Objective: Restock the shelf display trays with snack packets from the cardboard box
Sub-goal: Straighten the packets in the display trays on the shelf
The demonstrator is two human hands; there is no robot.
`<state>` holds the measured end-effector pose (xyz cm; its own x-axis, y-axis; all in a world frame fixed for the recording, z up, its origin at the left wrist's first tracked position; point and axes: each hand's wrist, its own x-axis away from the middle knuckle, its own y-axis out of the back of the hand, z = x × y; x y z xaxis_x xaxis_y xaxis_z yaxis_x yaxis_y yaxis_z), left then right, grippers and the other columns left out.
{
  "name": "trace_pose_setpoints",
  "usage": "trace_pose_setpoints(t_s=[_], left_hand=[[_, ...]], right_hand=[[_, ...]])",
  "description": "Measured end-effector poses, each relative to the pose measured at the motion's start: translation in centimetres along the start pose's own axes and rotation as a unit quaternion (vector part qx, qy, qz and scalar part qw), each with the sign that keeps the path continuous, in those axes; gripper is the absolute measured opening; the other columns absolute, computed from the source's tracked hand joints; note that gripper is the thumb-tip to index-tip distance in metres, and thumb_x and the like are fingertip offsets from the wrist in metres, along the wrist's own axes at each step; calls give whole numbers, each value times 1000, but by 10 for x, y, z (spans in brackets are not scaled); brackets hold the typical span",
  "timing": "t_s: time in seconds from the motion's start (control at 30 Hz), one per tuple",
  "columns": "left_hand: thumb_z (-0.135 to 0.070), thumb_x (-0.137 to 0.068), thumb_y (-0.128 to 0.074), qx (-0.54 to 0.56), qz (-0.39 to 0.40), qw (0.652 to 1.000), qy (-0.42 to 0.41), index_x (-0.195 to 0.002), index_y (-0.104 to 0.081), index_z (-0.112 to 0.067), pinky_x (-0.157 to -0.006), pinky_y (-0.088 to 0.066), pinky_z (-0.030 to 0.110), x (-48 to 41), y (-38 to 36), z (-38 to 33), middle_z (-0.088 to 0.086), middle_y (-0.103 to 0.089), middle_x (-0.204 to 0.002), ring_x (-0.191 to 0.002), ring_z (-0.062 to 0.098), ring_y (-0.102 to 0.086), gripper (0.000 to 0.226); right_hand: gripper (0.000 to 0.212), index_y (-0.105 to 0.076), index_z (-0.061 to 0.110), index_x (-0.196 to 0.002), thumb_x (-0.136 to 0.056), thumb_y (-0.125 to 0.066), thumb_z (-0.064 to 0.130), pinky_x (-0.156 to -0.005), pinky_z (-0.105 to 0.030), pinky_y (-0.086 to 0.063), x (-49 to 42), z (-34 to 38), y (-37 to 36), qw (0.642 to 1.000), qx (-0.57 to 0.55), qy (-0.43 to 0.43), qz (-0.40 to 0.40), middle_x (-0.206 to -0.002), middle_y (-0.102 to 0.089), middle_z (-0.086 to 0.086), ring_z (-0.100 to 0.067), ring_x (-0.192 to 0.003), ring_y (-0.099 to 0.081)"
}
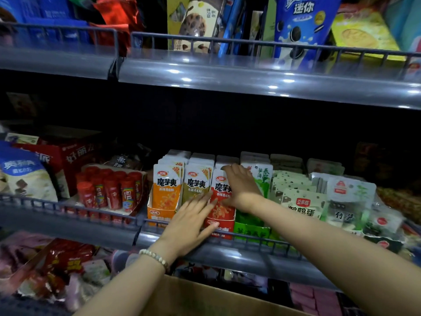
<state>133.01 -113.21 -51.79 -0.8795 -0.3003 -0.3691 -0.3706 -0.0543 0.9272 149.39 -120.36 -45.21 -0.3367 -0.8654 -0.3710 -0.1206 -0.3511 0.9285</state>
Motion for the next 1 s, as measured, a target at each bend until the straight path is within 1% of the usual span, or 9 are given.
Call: trace_pose_setpoints(t_s=[0.2,0.33,0.4,0.5,0.57,0.67,0.73,0.87,1.0], left_hand=[[-63,-88,-9,0,-9,1000,6,-150,0,-28,-110,16,26,-2,-8,0,-12,16,-154,-145,8,7,71],[-62,-89,-12,-4,-7,1000,5,-151,-4,-28,-111,14,25,-1,-7,0,-9,8,-158,-145,9,5,70],[-64,-86,-8,-3,-15,1000,2,-151,-7,-28,-111,15,26,-2,-7,0,-8,5,-158,-144,7,8,74],[-62,-90,-14,-10,-17,1000,-4,-150,-9,-29,-116,13,31,-5,-8,-6,-9,4,-158,-140,4,16,69],[-60,-93,-17,-6,-18,1000,-14,-150,-7,-30,-114,19,31,-9,-7,-11,-13,6,-156,-139,3,19,65],[-60,-93,-16,-11,-33,998,-48,-150,-7,-30,-112,20,29,-19,-6,-23,-10,0,-157,-140,4,15,65],[-60,-92,-20,-17,-6,998,-60,-150,-6,-30,-110,22,27,-25,-4,-31,-10,-1,-158,-142,6,13,68],[-54,-93,-31,-19,5,991,-131,-144,-31,-23,-115,-2,25,-37,-4,-49,-3,-31,-149,-141,15,-21,60],[-58,-94,-30,-29,88,986,-141,-135,-46,-16,-113,-21,33,-52,-8,-64,6,-52,-133,-127,21,-42,61]], right_hand=[[81,-31,20,-139,-74,-76,32,-110,-30,-21,-3,-5,-3,998,19,15,-64,-135,-37,-1,-21,-129,-30],[96,-17,23,-148,-74,-76,34,-115,-28,-1,-6,-8,-2,999,-12,31,-10,-152,-22,0,-21,-142,-15],[92,-12,26,-150,-80,-70,39,-116,-28,1,-10,-11,3,998,-41,31,31,-156,-14,3,-18,-144,-10],[77,-15,29,-150,-88,-57,49,-116,-36,-13,-14,-18,16,992,-99,16,75,-157,-14,3,-21,-144,-13],[70,-19,29,-149,-91,-50,52,-114,-37,-22,-13,-26,28,988,-145,1,60,-156,-19,1,-22,-143,-21],[67,-30,22,-147,-90,-52,50,-109,-35,-35,-16,-52,41,984,-170,-40,38,-149,-37,-5,-23,-134,-38],[68,-40,16,-141,-85,-58,51,-99,-33,-43,-19,-75,48,983,-148,-80,74,-140,-49,-9,-24,-123,-50],[70,-41,11,-139,-81,-71,37,-88,-22,-39,-20,-94,53,981,-101,-85,139,-132,-53,-3,-23,-119,-52],[77,-43,12,-136,-72,-78,36,-97,-31,-44,-28,-94,47,984,-94,-83,125,-134,-53,-7,-24,-119,-52]])
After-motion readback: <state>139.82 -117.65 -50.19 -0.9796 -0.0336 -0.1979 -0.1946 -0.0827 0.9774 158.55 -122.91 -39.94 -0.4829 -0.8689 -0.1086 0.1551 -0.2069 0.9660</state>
